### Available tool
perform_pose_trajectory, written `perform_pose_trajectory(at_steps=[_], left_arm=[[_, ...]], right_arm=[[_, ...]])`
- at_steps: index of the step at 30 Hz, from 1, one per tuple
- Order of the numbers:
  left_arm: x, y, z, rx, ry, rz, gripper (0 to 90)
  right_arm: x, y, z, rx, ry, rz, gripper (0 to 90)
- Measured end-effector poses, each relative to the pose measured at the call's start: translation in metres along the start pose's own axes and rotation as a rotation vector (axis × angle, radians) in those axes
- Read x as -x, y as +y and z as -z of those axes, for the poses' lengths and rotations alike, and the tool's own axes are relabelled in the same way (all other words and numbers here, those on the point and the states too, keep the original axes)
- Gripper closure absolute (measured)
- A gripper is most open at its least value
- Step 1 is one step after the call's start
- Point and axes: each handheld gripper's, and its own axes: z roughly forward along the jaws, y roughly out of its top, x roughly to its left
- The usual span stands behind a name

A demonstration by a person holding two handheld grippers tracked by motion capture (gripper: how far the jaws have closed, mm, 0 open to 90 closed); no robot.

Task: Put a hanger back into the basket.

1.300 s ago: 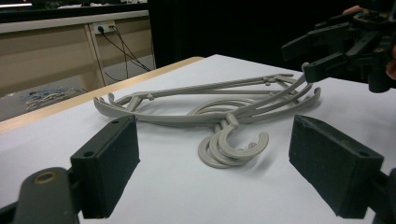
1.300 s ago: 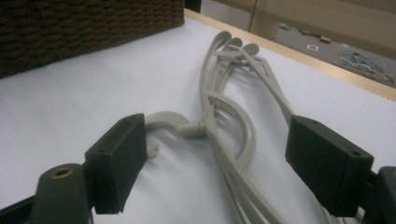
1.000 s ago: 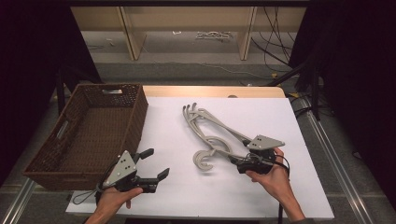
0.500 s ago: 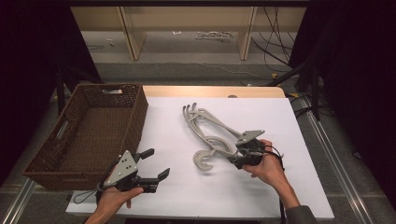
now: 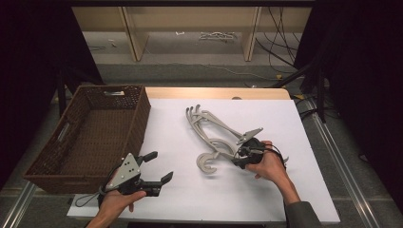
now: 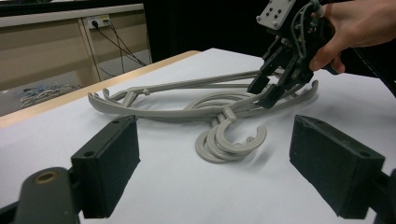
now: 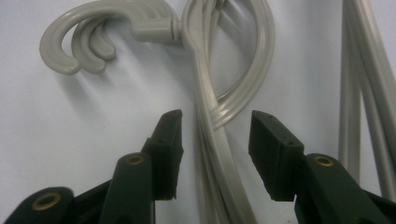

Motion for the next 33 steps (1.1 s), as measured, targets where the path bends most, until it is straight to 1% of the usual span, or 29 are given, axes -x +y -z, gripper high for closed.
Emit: perform_pose_trajectory(at_steps=[2, 3, 4, 7, 10, 11, 13, 14, 16, 17, 18, 19, 20, 23, 26, 27, 28, 29, 31, 33], left_arm=[[0.000, 0.000, 0.000, -0.001, -0.001, -0.004, 15.9], [0.000, 0.000, 0.000, -0.005, -0.003, -0.004, 15.9], [0.000, 0.000, 0.000, -0.006, -0.003, -0.002, 15.9], [0.000, 0.000, 0.000, -0.005, -0.004, -0.004, 15.9], [0.000, 0.000, 0.000, -0.006, -0.004, 0.000, 15.9], [0.000, 0.000, -0.001, -0.003, -0.003, -0.002, 15.9], [0.000, -0.001, -0.001, -0.004, -0.007, -0.004, 15.9], [0.000, -0.001, -0.001, -0.003, -0.010, -0.002, 15.9], [0.000, 0.000, -0.001, -0.008, -0.005, -0.003, 16.0], [0.000, 0.000, -0.002, 0.000, -0.010, -0.002, 16.0], [0.001, -0.001, -0.002, -0.005, -0.010, 0.001, 15.9], [0.001, -0.001, -0.001, -0.012, -0.006, 0.001, 15.9], [0.001, -0.001, -0.002, -0.005, -0.011, 0.002, 15.9], [0.000, 0.000, -0.002, -0.002, -0.010, -0.002, 16.0], [0.000, -0.001, -0.002, -0.003, -0.010, 0.002, 16.0], [0.000, 0.000, -0.002, -0.001, -0.010, 0.000, 16.0], [0.000, -0.001, -0.002, -0.003, -0.011, -0.001, 16.0], [0.000, -0.001, -0.002, -0.005, -0.011, 0.000, 16.0], [0.000, 0.000, -0.001, -0.009, -0.007, 0.000, 16.0], [0.000, 0.000, -0.001, -0.008, -0.006, -0.002, 16.0]], right_arm=[[0.001, 0.002, -0.003, -0.009, 0.006, 0.011, 58.3], [0.000, 0.002, -0.004, -0.017, 0.007, 0.005, 59.7], [0.000, 0.003, -0.005, -0.021, 0.018, 0.010, 61.2], [0.001, 0.004, -0.007, -0.028, 0.014, 0.015, 65.4], [0.002, 0.005, -0.006, -0.033, 0.015, 0.018, 69.4], [0.003, 0.005, -0.006, -0.026, 0.014, 0.023, 71.1], [0.003, 0.004, -0.004, -0.034, 0.018, 0.021, 73.1], [0.004, 0.004, -0.004, -0.030, 0.020, 0.036, 74.2], [0.003, 0.005, -0.002, -0.034, 0.025, 0.046, 76.3], [0.003, 0.005, -0.003, -0.029, 0.021, 0.057, 76.7], [0.002, 0.005, -0.002, -0.040, 0.025, 0.066, 77.2], [0.001, 0.005, -0.002, -0.035, 0.019, 0.087, 77.6], [0.001, 0.006, -0.002, -0.039, 0.022, 0.090, 78.0], [0.000, 0.008, 0.002, -0.032, 0.017, 0.122, 79.0], [-0.002, 0.011, 0.006, -0.012, 0.012, 0.155, 79.8], [-0.003, 0.012, 0.008, -0.013, 0.014, 0.153, 80.0], [-0.004, 0.013, 0.008, -0.001, 0.007, 0.163, 80.5], [-0.005, 0.014, 0.010, -0.012, 0.012, 0.175, 80.8], [-0.006, 0.015, 0.010, -0.011, 0.007, 0.197, 81.1], [-0.008, 0.016, 0.012, 0.000, -0.008, 0.210, 81.4]])
